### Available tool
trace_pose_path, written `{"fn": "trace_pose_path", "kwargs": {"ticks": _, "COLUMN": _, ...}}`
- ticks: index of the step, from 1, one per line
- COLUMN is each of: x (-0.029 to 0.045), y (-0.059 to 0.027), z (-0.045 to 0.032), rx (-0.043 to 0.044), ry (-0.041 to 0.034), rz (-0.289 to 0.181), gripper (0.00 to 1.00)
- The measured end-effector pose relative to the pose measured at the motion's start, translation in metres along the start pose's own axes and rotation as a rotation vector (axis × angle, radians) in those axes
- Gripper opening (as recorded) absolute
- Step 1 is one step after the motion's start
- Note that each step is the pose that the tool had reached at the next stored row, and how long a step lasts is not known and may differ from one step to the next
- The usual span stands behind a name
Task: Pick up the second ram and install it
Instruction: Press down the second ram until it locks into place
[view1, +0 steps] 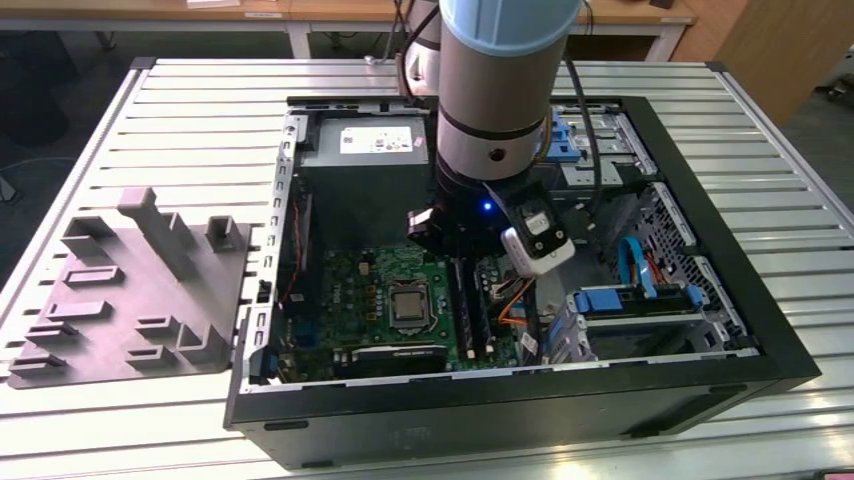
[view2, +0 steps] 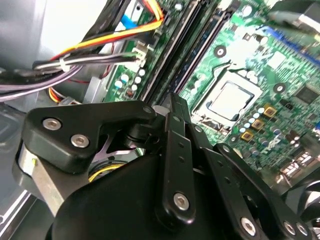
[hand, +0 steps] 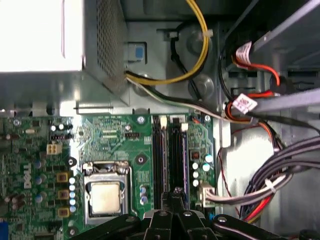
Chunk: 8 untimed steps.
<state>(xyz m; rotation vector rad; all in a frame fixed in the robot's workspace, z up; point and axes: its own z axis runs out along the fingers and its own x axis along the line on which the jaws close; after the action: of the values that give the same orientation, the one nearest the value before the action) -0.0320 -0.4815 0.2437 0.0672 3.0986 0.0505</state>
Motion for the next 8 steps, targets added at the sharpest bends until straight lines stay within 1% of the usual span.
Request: {"fn": "trace_pose_path", "kwargs": {"ticks": 8, "x": 0.0010, "y": 0.0127, "z": 0.0009, "rx": -0.0001, "ry": 0.0000, "rz": 0.000, "gripper": 0.10}}
